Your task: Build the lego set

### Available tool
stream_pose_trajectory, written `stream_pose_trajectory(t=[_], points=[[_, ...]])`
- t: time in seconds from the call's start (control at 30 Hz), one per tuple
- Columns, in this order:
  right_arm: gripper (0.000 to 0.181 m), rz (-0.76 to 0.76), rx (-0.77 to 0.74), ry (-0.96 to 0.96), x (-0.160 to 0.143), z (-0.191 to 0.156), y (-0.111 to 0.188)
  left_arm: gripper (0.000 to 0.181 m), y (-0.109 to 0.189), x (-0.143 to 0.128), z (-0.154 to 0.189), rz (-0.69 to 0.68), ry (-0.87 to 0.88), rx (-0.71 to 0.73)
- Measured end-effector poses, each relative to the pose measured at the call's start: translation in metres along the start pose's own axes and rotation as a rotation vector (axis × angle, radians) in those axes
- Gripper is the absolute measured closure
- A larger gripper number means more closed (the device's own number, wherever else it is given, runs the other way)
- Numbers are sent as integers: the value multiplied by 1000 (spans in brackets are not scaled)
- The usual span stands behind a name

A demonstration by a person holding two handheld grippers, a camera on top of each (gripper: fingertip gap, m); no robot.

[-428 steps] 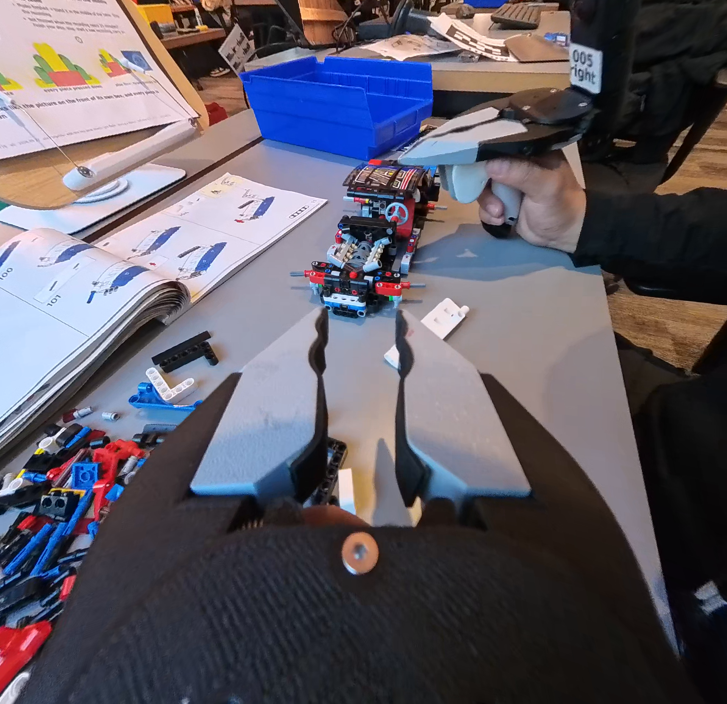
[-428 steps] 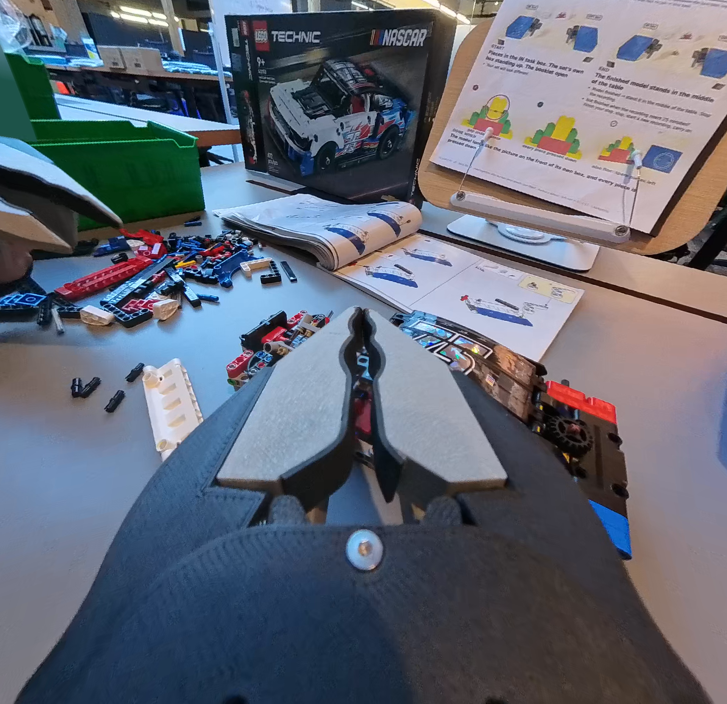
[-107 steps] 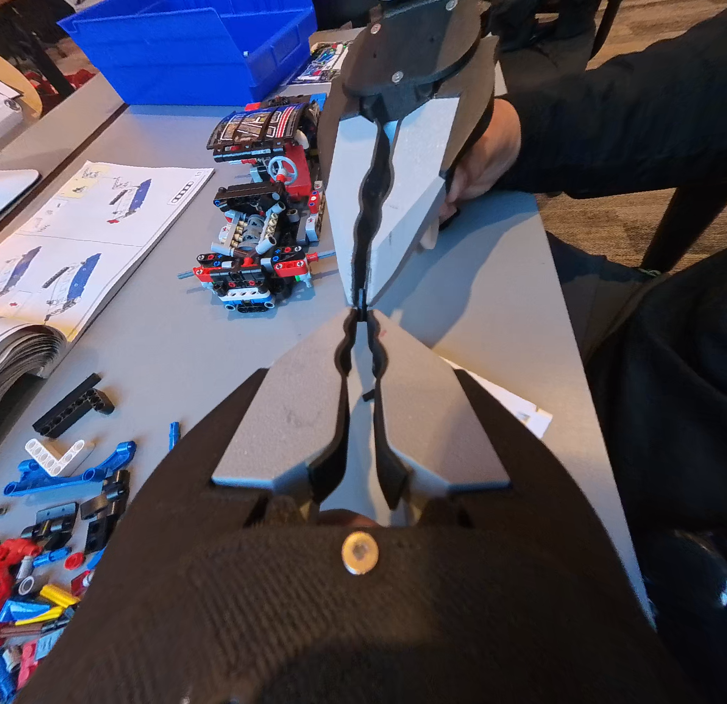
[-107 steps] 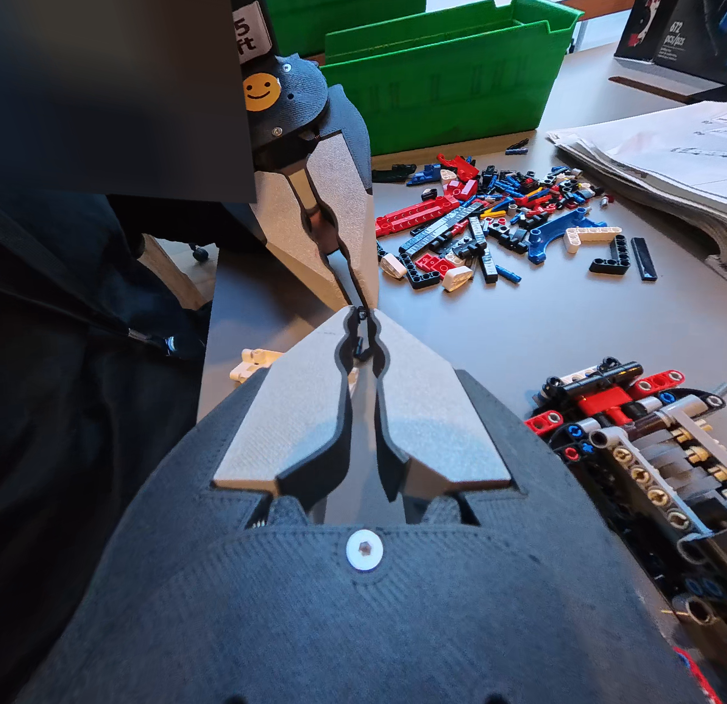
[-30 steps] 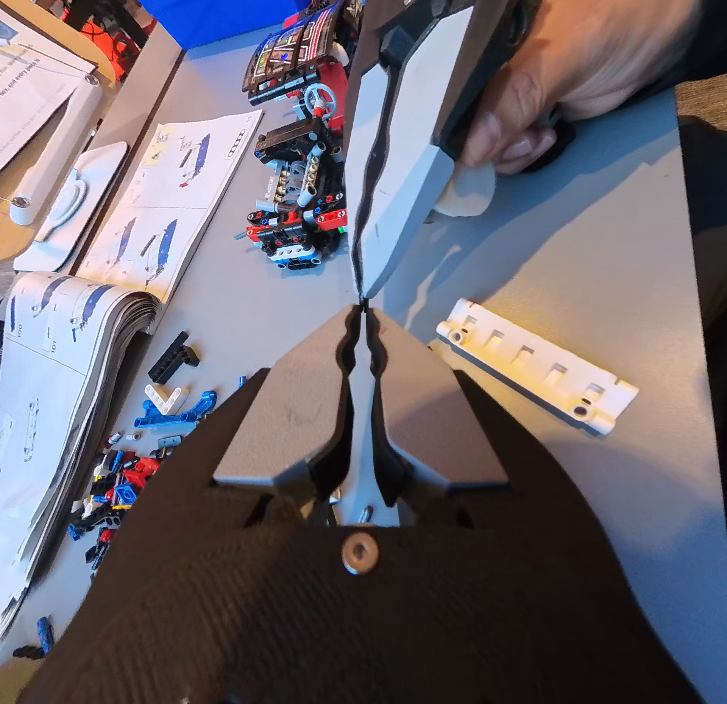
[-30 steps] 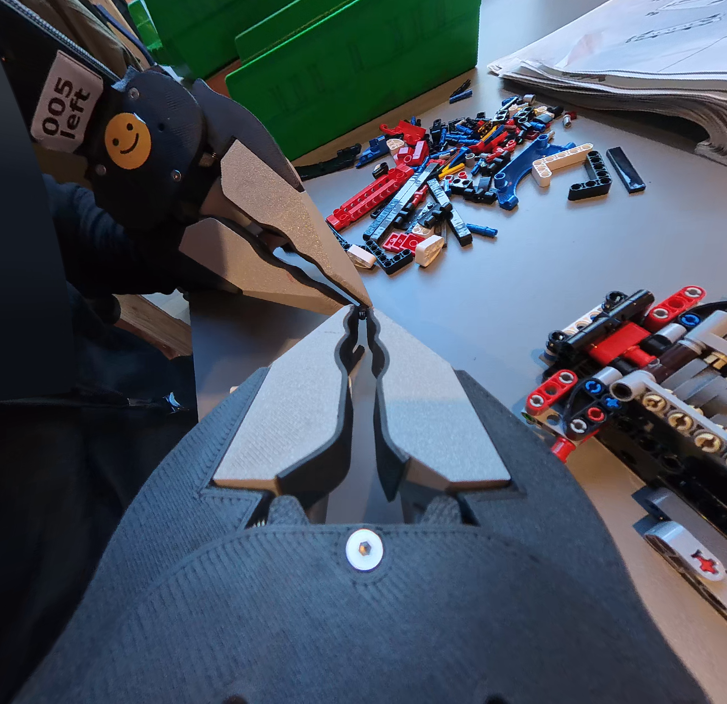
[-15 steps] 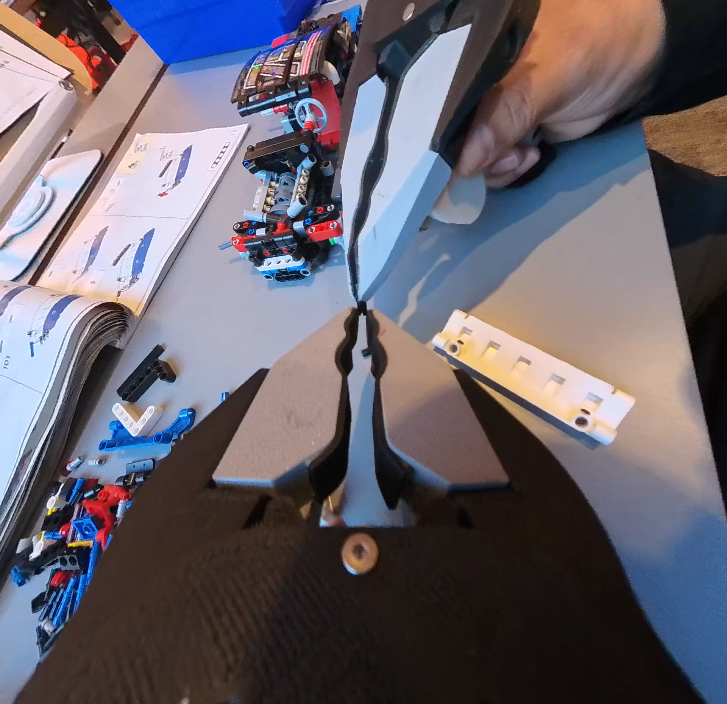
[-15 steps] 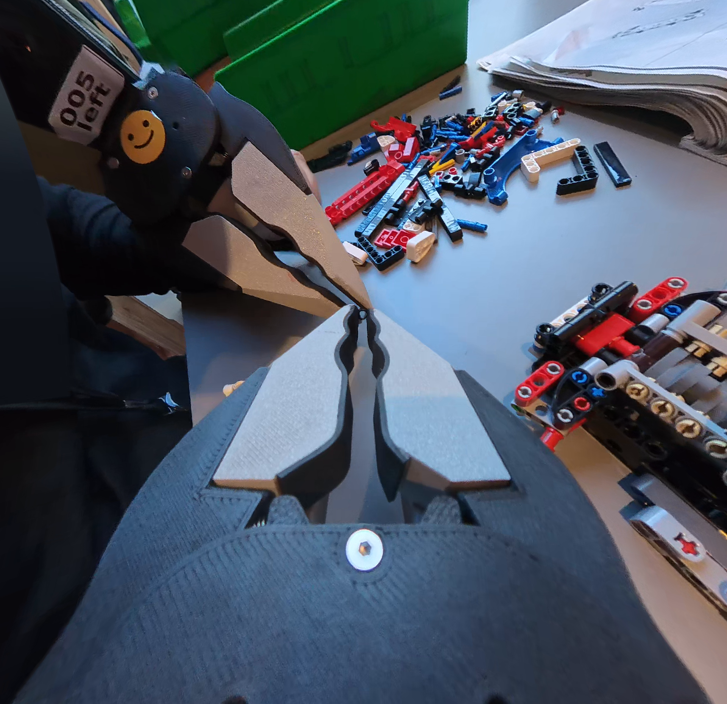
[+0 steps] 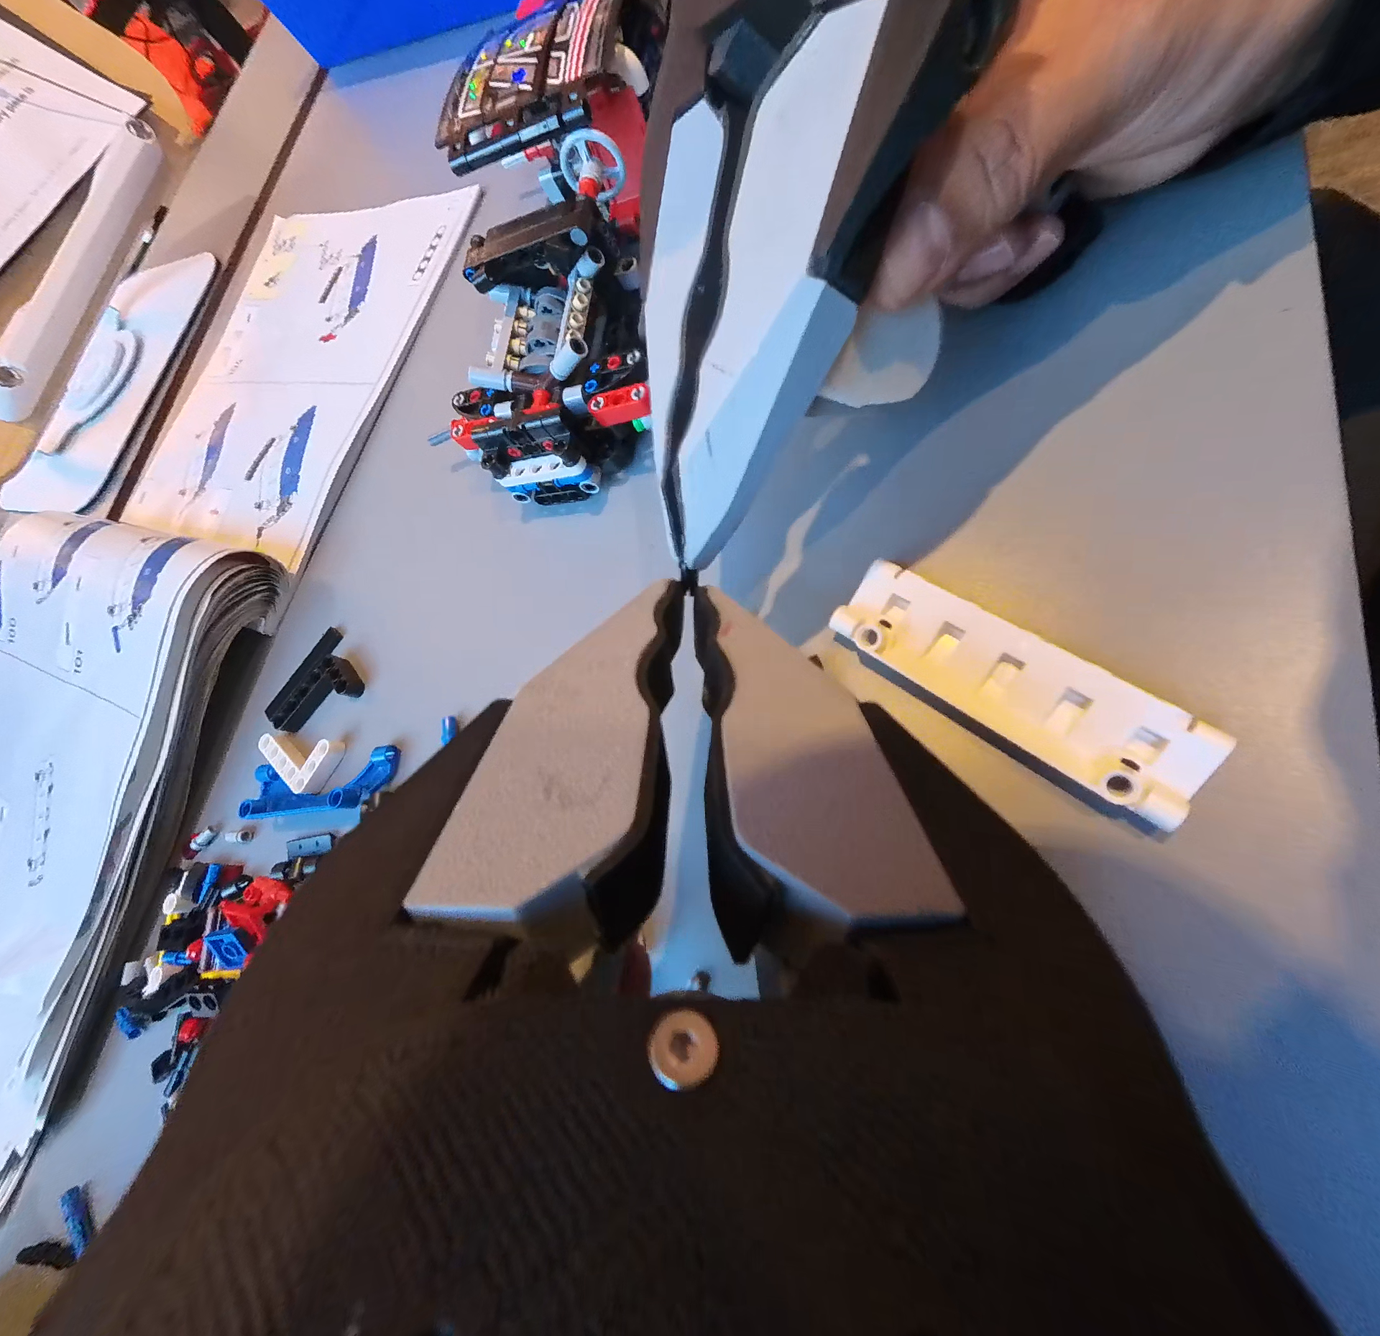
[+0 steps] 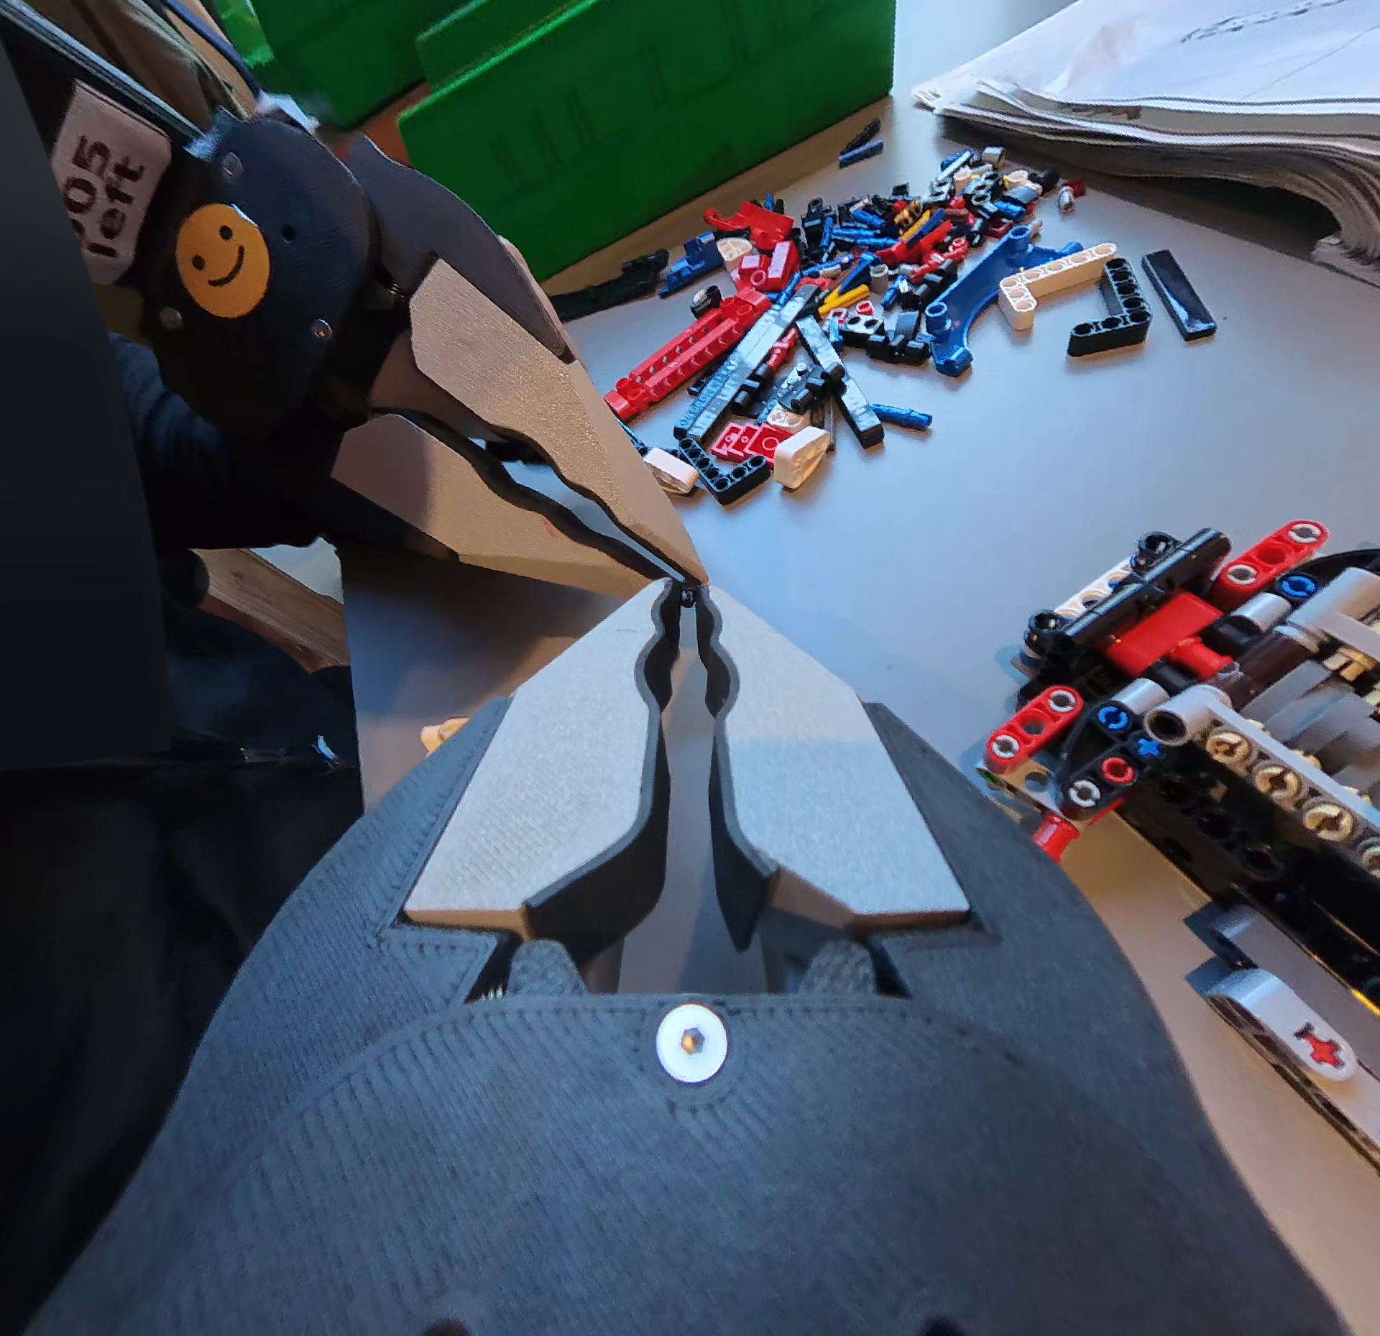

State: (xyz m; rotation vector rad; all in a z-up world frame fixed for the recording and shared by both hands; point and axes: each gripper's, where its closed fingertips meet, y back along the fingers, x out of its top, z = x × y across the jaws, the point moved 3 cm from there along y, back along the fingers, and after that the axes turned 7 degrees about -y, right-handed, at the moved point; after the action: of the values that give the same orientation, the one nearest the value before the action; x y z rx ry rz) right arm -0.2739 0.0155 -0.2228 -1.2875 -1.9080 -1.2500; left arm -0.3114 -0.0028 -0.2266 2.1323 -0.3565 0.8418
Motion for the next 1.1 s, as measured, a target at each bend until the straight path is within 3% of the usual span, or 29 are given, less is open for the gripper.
stream_pose_trajectory(t=[0.43,0.57,0.67,0.77,0.93,1.1], points=[[180,-1,-35,21,-1,-1,-1,181,-1,0,1,-15,-19,7],[180,42,1,-34,4,2,4,181,-1,5,-4,53,118,-44],[180,76,34,-51,8,-1,8,180,5,10,-8,100,105,-24],[180,68,-17,-18,7,3,15,180,13,-4,-9,8,60,37],[180,49,-40,10,-4,-1,32,160,24,-20,27,-51,200,-116],[180,0,-18,9,-20,-12,35,160,34,-25,41,-17,332,-181]])
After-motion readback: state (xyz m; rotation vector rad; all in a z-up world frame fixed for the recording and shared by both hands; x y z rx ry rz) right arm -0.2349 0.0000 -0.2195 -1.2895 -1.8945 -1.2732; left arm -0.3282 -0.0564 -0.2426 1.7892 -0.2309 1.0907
